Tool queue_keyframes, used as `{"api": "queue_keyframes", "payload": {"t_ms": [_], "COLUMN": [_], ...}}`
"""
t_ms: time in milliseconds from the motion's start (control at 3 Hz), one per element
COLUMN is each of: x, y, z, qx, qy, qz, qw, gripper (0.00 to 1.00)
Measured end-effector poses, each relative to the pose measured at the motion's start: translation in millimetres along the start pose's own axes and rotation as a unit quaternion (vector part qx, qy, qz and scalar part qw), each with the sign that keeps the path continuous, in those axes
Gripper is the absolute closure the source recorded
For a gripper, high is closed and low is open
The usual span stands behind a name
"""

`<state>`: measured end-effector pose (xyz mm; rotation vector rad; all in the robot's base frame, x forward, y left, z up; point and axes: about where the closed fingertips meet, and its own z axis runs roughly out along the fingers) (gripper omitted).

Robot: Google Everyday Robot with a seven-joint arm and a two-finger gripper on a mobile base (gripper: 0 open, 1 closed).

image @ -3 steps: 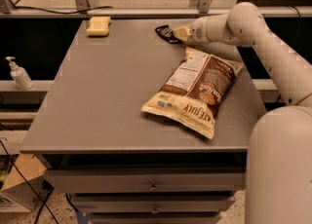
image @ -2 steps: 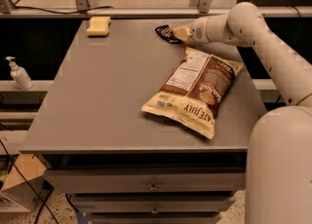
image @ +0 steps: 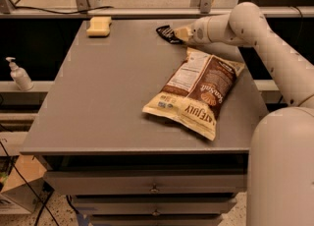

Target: Move rxbar chocolate near sponge

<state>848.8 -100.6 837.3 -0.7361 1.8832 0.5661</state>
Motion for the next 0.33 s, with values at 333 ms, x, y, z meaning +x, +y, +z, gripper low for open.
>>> {"api": "queue_keyframes", "payload": {"t_ms": [333], "x": [0.0], "y": [0.1], "z": [0.1], "qx": [0.000], "qy": [0.000], "qz": [0.000], "qw": [1.0000], "gripper": [0.82]}}
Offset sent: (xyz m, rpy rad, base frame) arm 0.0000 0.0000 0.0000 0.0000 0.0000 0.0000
